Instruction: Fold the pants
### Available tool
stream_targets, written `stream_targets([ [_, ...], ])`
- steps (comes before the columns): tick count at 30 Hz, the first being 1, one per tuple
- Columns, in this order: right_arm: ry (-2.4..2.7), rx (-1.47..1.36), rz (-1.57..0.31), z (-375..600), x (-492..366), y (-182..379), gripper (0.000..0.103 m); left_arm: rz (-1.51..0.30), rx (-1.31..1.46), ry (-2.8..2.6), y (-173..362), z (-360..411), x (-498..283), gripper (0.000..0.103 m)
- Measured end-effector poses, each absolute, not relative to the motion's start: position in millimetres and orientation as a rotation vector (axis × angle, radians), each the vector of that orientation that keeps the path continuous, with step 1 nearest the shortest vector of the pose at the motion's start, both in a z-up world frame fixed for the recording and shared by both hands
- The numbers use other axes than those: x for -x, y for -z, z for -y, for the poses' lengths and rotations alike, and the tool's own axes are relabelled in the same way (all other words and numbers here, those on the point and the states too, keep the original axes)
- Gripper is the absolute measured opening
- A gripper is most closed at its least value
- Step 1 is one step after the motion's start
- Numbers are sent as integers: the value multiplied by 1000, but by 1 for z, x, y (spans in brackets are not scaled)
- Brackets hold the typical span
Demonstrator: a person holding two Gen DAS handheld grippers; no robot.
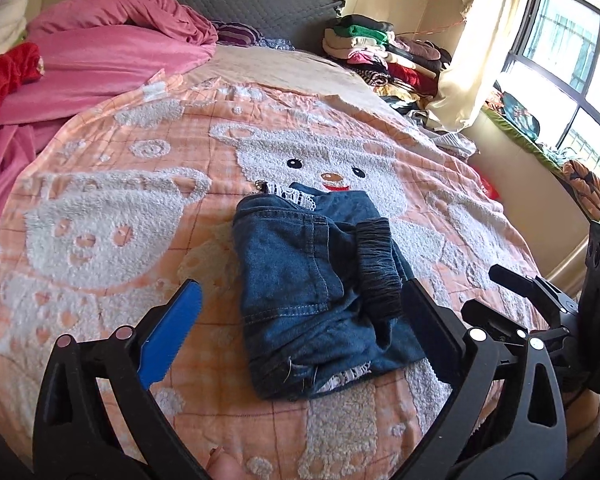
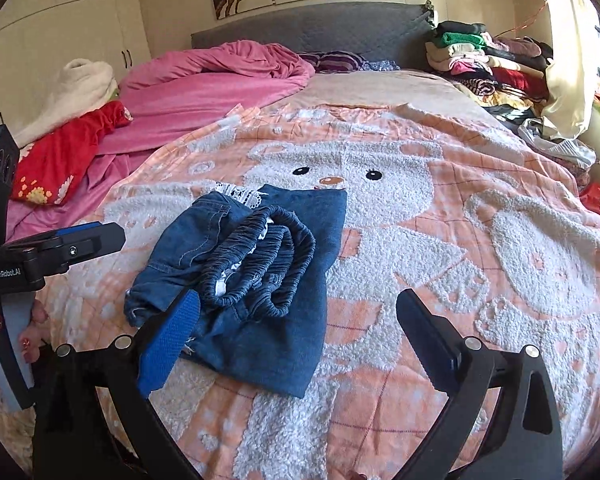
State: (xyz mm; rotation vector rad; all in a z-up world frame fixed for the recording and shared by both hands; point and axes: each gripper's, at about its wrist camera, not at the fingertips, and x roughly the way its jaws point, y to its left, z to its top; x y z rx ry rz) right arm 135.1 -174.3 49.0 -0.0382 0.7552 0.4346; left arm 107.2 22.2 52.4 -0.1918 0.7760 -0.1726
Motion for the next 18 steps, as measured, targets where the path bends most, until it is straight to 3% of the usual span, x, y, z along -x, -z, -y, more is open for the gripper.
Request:
stream_targets([
  [18, -367, 34, -728, 202, -70, -54, 98, -794, 189, 106, -40, -29, -34, 93],
])
